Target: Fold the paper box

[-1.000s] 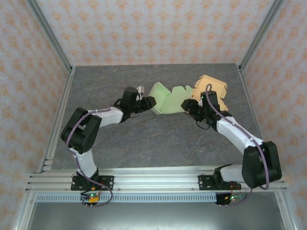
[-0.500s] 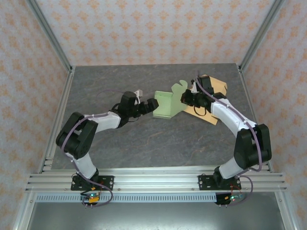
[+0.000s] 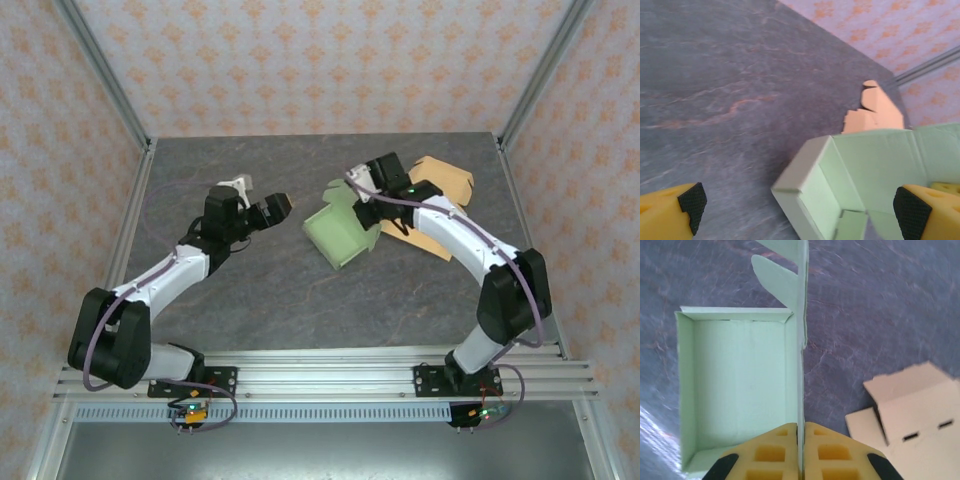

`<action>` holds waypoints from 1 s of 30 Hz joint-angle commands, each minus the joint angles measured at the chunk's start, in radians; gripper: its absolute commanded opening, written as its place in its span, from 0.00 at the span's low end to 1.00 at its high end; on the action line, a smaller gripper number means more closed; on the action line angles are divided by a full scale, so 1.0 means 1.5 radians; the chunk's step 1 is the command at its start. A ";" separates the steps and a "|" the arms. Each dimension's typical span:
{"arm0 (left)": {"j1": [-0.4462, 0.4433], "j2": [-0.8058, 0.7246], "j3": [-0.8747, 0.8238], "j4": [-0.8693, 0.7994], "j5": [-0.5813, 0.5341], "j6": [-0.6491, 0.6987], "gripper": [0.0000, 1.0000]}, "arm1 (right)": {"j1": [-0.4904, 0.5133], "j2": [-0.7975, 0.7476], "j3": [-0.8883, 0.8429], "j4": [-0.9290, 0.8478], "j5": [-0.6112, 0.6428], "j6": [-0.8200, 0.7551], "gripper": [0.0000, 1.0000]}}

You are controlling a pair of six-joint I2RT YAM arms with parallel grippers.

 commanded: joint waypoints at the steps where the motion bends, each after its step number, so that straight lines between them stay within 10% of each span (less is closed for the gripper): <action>1: 0.016 0.008 -0.023 -0.006 0.002 0.035 0.98 | 0.017 0.037 0.013 -0.009 0.066 -0.209 0.13; 4: 0.025 0.018 -0.057 0.062 0.036 0.018 0.98 | 0.046 0.050 0.002 0.065 0.128 -0.276 0.40; 10: 0.018 0.039 -0.074 0.145 0.111 0.066 0.98 | 0.054 -0.024 -0.002 0.124 0.134 -0.111 0.57; 20: -0.072 0.083 0.029 0.065 0.046 0.273 0.98 | -0.003 -0.299 -0.349 0.355 0.147 0.485 0.68; 30: -0.077 0.197 0.156 -0.001 0.055 0.329 0.91 | -0.007 -0.327 -0.493 0.464 0.074 0.510 0.70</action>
